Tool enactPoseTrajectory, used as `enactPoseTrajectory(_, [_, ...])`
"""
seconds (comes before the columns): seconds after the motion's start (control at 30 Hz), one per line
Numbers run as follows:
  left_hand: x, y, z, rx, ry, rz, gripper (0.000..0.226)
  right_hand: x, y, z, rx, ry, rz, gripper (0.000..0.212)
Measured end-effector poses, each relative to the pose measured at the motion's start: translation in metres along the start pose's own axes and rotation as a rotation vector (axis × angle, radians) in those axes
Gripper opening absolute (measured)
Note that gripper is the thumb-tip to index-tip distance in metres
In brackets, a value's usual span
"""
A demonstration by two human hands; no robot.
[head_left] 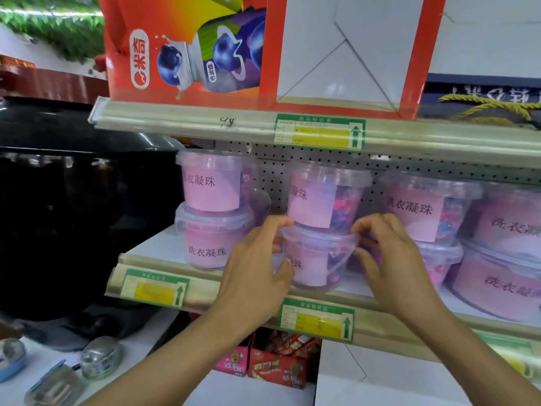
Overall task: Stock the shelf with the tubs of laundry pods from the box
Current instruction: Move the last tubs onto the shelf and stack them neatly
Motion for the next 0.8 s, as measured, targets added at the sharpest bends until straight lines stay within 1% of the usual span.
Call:
enactPoseTrajectory(0.1, [0.006, 0.008, 0.004, -0.007, 0.026, -0.096, 0.05, 0.0, 0.004, -0.003, -0.028, -0.032, 0.017, 0.045])
enactPoseTrajectory(0.13, [0.005, 0.009, 0.006, 0.001, 0.047, -0.1, 0.051, 0.002, 0.005, -0.002, -0.031, -0.05, 0.018, 0.047])
enactPoseTrajectory(0.17, [0.003, 0.009, 0.007, 0.006, 0.061, -0.074, 0.054, 0.005, 0.005, -0.001, -0.023, -0.064, 0.02, 0.047])
enactPoseTrajectory(0.23, [-0.001, 0.003, 0.006, 0.036, 0.064, 0.043, 0.065, 0.012, 0.002, 0.005, 0.016, -0.074, 0.039, 0.042])
enactPoseTrajectory(0.3, [-0.007, -0.005, 0.004, 0.13, 0.089, 0.174, 0.073, 0.016, -0.002, 0.009, 0.02, -0.076, 0.056, 0.036])
enactPoseTrajectory(0.37, [-0.014, -0.012, 0.006, 0.226, 0.153, 0.228, 0.075, 0.015, -0.006, 0.01, -0.009, -0.091, 0.063, 0.033])
enactPoseTrajectory(0.43, [-0.015, -0.014, 0.008, 0.229, 0.17, 0.198, 0.068, 0.011, -0.006, 0.007, -0.047, -0.13, 0.066, 0.032])
enactPoseTrajectory(0.53, [-0.009, -0.008, 0.007, 0.154, 0.166, 0.093, 0.057, 0.006, -0.008, 0.001, -0.201, -0.239, 0.095, 0.031])
enactPoseTrajectory(0.67, [-0.003, 0.0, 0.008, 0.043, 0.148, -0.006, 0.054, 0.0, -0.015, -0.003, -0.356, -0.296, 0.167, 0.032])
enactPoseTrajectory(0.73, [-0.003, 0.002, 0.008, 0.026, 0.153, -0.019, 0.053, -0.001, -0.014, -0.004, -0.402, -0.321, 0.195, 0.033])
enactPoseTrajectory(0.8, [-0.003, -0.001, 0.008, 0.026, 0.159, -0.005, 0.055, 0.001, -0.013, -0.004, -0.391, -0.322, 0.204, 0.034])
Point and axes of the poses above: each hand's wrist, its own x-axis away from the middle knuckle, its own y-axis out of the back of the hand, z = x × y, the point moved 3 cm from there along -x, towards the middle knuckle, and after that the axes turned 6 degrees about -x, right-handed, at the moved point
